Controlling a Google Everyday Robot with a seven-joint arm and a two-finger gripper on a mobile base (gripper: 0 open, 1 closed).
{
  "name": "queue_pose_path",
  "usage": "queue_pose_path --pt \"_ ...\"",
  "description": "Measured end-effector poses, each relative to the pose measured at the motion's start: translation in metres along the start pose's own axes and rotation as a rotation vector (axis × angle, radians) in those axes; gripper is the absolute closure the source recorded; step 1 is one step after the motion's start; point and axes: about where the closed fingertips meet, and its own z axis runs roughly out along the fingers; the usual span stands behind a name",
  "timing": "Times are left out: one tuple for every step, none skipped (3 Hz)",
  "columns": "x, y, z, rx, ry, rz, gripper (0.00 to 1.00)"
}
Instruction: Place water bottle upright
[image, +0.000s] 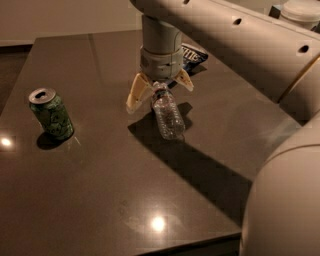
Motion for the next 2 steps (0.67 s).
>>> queue_pose_path --pt "-0.0064 0.0001 0.0122 -0.017 0.023 0.004 0.00" --pt "-0.0104 -0.0018 0.0191 -0.027 0.034 0.006 0.00"
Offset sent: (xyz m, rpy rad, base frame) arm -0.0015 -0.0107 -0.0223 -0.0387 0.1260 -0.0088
